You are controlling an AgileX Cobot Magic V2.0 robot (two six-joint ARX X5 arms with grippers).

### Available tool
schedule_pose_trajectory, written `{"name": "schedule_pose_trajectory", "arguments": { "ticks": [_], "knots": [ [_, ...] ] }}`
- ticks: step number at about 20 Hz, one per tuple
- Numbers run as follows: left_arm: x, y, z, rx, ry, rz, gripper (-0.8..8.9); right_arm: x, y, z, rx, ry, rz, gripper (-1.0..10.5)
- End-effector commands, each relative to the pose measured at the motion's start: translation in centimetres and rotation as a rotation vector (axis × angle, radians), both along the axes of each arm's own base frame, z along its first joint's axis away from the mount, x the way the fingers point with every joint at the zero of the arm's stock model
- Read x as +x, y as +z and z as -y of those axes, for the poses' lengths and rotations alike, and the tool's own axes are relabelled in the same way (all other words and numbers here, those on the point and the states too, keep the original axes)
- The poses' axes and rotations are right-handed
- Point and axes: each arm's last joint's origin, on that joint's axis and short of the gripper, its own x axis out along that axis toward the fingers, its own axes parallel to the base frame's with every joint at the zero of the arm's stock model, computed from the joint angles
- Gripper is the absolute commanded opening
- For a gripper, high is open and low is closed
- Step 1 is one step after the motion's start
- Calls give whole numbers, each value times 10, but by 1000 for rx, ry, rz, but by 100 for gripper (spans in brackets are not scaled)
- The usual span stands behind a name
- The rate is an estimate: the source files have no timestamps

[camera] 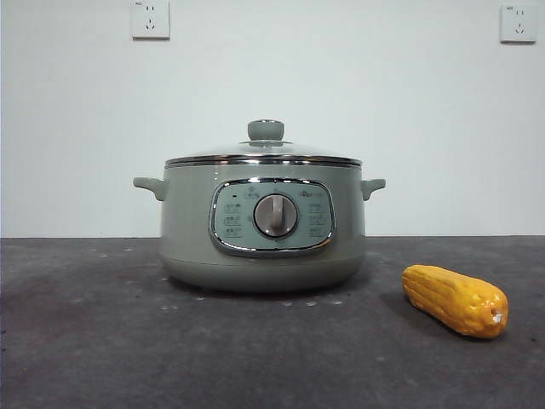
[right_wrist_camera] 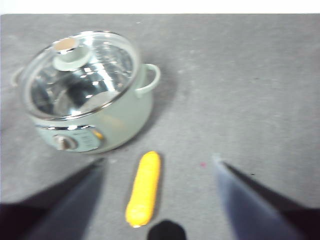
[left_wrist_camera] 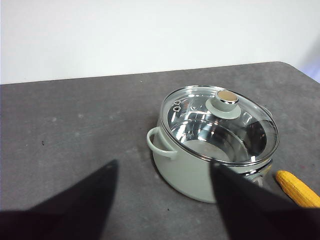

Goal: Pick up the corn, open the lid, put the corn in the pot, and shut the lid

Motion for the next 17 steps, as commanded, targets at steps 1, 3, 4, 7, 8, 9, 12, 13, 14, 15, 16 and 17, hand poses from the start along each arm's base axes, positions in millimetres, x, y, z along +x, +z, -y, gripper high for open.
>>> {"name": "schedule_pose_trajectory", "arguments": {
  "ticks": [1,3,4,7,8,9,12,13,14,15,16,17],
  "knots": [
    [1,0,0,8,-8,2,569,4,-1,0,4,9,-19,540],
    [1,0,0,8,-8,2,569,12,-5,-1,10,20,-66,536],
    [1,0,0,8,-8,2,568,19,-7,-2,25,40,-95,536],
    [1,0,0,8,-8,2,568,42,-18,-4,43,73,-185,534],
    [1,0,0,8,-7,2,568,52,-24,-8,41,91,-231,534],
    [1,0,0,8,-7,2,568,63,-30,-12,38,112,-278,533],
    [2,0,0,8,-7,-4,568,96,-57,-30,-7,164,-428,532],
    [3,0,0,8,-7,-7,568,107,-67,-38,-29,181,-472,532],
    [4,-1,0,8,-8,-10,568,117,-77,-47,-48,183,-514,532],
    [5,-1,0,8,-8,-12,568,126,-87,-54,-70,183,-544,532],
    [5,-1,0,8,-8,-15,568,135,-98,-62,-98,190,-578,532],
    [5,-1,0,8,-7,-15,568,141,-108,-68,-113,191,-609,532]
  ]
}}
